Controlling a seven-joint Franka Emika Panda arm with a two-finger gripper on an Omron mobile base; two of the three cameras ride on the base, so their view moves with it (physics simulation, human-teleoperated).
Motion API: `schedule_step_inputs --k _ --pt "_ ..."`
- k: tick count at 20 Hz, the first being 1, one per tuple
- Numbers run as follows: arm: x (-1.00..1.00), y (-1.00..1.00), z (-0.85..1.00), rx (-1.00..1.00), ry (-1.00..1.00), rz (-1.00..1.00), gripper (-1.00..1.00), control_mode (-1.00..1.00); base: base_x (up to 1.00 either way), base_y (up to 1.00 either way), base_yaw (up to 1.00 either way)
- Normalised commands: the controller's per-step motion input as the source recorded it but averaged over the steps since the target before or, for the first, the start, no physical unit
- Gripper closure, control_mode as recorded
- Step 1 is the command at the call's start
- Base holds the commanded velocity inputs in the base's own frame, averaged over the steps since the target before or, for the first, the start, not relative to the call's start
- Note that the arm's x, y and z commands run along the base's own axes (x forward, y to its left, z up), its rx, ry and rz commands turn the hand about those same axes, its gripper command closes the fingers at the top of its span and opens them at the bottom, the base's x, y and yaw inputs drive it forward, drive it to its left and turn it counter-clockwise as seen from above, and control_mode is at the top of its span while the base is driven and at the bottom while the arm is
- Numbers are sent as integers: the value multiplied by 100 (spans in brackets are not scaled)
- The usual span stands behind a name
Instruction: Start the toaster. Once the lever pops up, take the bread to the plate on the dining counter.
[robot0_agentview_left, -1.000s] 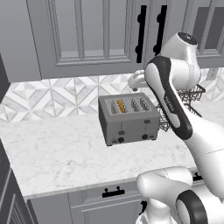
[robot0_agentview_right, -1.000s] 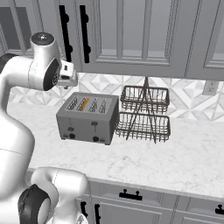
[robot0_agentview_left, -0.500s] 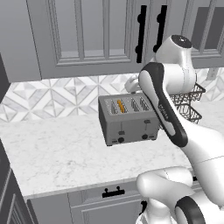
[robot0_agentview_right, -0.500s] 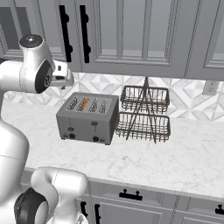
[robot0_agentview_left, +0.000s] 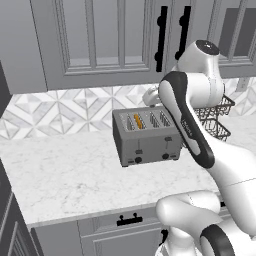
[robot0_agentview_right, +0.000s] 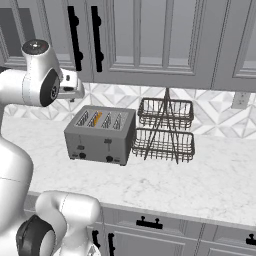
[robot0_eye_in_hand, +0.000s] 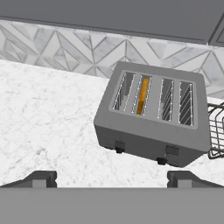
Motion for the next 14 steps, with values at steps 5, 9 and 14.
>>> schedule_step_inputs --k 5,9,14 --pt "0 0 0 0 0 0 -100 -100 0 0 0" --pt "0 0 0 0 0 0 -100 -100 0 0 0" --pt "0 0 0 0 0 0 -100 -100 0 0 0"
